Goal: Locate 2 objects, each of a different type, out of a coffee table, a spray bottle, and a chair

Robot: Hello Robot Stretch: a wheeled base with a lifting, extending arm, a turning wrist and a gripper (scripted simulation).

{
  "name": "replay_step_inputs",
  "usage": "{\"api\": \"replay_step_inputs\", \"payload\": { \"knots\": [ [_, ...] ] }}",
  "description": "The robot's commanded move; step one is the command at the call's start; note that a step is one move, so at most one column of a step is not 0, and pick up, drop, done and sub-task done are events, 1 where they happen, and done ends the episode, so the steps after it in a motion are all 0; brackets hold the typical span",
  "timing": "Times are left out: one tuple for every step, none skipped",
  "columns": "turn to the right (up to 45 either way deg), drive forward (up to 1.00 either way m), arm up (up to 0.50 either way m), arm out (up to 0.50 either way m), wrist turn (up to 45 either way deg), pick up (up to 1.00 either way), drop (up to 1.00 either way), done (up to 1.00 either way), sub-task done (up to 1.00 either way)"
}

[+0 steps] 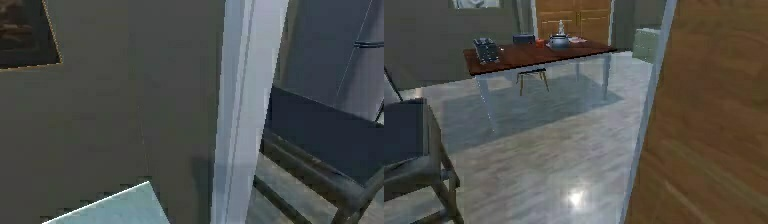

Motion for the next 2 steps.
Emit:
{"api": "replay_step_inputs", "payload": {
  "knots": [
    [-45.0, 0.00, 0.00, 0.00, 0.0, 0.00, 0.00, 0.00, 0.00],
    [-45.0, 0.00, 0.00, 0.00, 0.0, 0.00, 0.00, 0.00, 0.00]
  ]
}}
